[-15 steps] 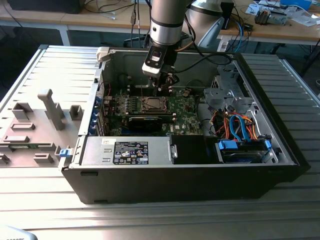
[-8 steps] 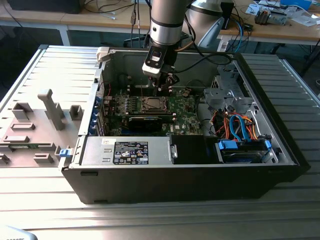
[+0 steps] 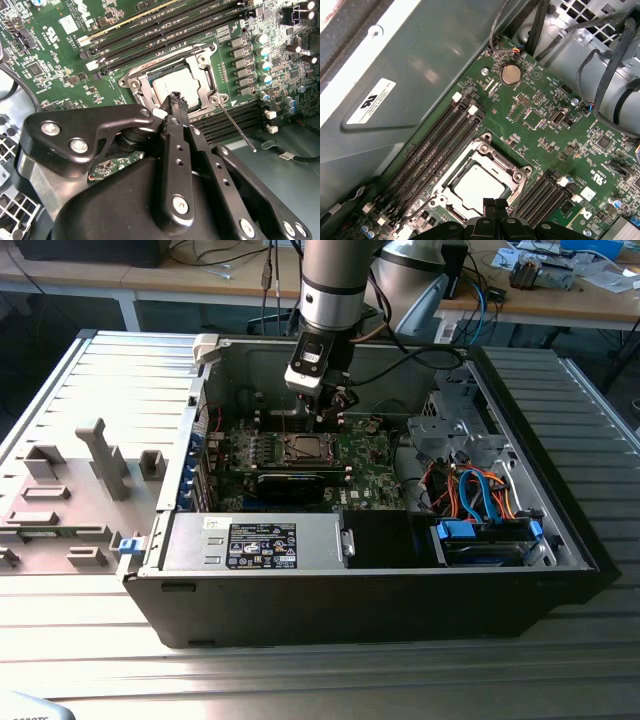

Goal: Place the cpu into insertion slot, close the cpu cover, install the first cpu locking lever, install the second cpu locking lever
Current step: 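Install the first cpu locking lever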

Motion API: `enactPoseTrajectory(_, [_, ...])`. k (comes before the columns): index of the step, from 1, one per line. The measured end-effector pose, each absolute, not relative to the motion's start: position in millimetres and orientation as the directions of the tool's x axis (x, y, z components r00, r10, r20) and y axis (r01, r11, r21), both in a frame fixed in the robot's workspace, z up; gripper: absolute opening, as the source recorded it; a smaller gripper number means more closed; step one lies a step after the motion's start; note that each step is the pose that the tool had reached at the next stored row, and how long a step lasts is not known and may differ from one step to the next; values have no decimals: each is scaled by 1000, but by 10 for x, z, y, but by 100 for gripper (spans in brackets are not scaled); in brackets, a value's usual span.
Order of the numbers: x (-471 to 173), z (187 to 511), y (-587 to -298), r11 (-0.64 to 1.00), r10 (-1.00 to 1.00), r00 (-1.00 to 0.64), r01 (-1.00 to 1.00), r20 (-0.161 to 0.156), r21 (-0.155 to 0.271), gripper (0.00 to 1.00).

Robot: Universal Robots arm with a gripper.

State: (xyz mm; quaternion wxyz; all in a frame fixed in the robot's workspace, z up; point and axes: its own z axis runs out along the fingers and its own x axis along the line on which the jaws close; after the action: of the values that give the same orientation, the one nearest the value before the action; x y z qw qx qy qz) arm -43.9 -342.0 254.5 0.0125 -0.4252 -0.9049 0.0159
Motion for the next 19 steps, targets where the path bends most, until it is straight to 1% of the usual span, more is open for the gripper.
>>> enactPoseTrajectory(19, [-439,2544,-3420,646,763,-646,762,9,-40,11])
